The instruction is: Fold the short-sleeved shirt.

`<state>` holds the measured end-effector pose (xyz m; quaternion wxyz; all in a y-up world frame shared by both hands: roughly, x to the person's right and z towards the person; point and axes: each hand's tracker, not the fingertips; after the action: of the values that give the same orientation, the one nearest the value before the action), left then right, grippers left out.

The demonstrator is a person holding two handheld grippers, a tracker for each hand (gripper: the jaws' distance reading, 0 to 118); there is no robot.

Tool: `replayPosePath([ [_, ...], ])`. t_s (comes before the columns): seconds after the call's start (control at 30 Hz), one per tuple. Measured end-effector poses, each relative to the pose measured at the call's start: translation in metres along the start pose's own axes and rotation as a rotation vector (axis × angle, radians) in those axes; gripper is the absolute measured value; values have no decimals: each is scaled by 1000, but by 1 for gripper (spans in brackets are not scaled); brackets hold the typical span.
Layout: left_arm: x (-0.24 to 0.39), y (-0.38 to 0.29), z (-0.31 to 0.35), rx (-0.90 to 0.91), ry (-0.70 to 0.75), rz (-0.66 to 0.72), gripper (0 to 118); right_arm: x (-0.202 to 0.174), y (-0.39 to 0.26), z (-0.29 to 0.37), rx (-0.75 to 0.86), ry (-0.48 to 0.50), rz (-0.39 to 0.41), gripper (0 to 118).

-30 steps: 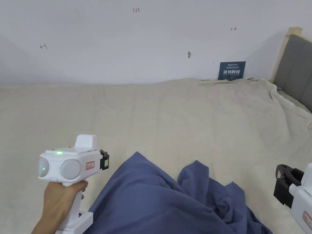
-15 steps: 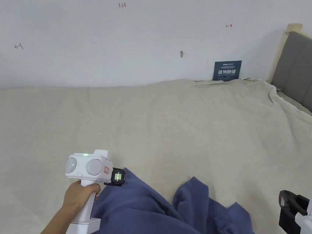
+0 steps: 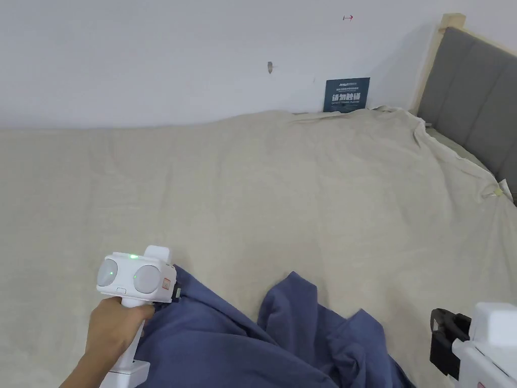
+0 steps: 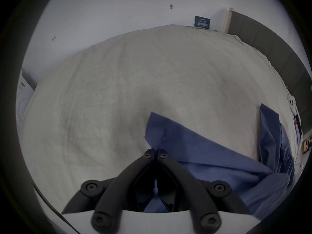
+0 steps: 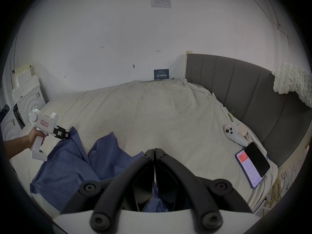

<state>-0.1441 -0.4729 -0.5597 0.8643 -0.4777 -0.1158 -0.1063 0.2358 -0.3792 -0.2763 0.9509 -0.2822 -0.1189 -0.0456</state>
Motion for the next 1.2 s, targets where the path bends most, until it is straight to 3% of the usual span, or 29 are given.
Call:
replayPosePath([
  [0.43,-16,-33,117,201,-46,49,0,12,-9,-45,-187,51,-31,2],
  [0.47,-18,-35,122,206,-46,52,0,11,-9,-52,-204,63,-41,9],
  [0.5,-21,-38,126,214,-49,59,0,11,-11,-62,-239,65,-52,27],
  [0.53,-23,-41,131,221,-49,64,0,10,-12,-72,-262,73,-61,64],
  [0.57,-25,-43,134,224,-49,68,0,8,-14,-81,-287,88,-62,91],
  [0.6,-27,-45,138,228,-51,75,0,6,-16,-90,-304,83,-73,107],
  [0.63,-27,-47,143,231,-53,79,0,4,-17,-99,-302,81,-77,110],
  [0.9,-37,-57,142,234,-55,99,0,-25,-21,-168,-421,30,-57,106],
  [0.97,-38,-58,142,233,-58,103,0,-29,-21,-178,-428,13,-34,87],
  [1.03,-39,-60,141,231,-62,105,0,-32,-23,-188,-455,-15,0,54],
  [1.1,-40,-61,141,230,-63,109,0,-28,-27,-197,-463,29,-26,50],
  [1.13,-41,-61,141,231,-65,113,0,-28,-26,-197,-460,10,-15,42],
  [1.17,-42,-62,140,231,-66,118,0,-28,-25,-196,-456,21,-6,27],
  [1.2,-43,-63,139,230,-68,123,0,-28,-24,-194,-447,45,-8,4],
])
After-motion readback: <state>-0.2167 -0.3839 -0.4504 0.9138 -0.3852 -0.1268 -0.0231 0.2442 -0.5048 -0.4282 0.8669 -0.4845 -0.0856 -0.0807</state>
